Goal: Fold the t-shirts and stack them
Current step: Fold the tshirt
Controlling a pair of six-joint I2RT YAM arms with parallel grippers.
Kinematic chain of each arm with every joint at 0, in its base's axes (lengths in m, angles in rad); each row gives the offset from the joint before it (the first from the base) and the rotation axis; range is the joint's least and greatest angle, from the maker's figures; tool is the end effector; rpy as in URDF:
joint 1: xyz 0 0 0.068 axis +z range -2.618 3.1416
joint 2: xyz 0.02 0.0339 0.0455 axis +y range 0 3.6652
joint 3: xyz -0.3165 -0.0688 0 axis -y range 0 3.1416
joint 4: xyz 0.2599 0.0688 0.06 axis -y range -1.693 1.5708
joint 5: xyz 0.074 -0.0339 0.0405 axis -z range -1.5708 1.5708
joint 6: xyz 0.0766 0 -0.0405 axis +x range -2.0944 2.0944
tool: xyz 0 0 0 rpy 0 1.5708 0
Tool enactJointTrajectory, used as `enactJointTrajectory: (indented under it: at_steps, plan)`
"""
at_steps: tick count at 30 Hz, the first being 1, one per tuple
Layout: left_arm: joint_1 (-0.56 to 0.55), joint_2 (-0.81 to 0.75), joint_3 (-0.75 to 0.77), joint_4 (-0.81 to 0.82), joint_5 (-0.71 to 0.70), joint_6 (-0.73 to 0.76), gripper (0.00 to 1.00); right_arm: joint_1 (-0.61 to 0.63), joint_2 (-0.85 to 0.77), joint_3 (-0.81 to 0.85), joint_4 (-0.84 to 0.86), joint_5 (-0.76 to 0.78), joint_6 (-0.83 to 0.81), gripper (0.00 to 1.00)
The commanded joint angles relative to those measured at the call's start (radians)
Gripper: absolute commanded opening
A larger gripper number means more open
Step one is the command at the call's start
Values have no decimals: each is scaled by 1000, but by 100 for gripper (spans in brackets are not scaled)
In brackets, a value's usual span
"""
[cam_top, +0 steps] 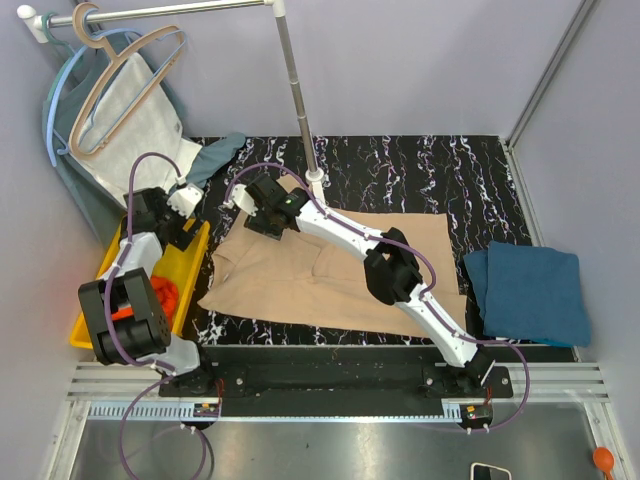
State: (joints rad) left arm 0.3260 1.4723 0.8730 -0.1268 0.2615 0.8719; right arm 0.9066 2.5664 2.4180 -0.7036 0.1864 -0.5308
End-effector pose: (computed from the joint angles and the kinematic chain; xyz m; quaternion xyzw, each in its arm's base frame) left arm 0.3360 0.0927 0.2331 0.2953 0.8565 0.1309 0.4027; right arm 0.4117 0.5029 0.1942 -0.5890 0.7231 -0.0202 0.3603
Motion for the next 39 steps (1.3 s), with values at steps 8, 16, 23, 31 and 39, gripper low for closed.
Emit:
enactJointTrajectory:
  at_steps: [8,16,23,31,39]
  plan:
    - [-86,-119,80,-223,102,-53,99,-18,-222,-155,38,186,31,89]
    - [-314,-66,207,-313,24,-195,99,-172,-573,-639,188,228,66,100]
    - [-421,135,475,-385,-21,-286,99,-388,-761,-928,190,173,58,100]
    - [-426,391,734,-444,-13,-261,99,-618,-761,-1019,213,52,23,97]
    - [-427,494,797,-464,-13,-195,99,-779,-666,-967,196,-88,6,96]
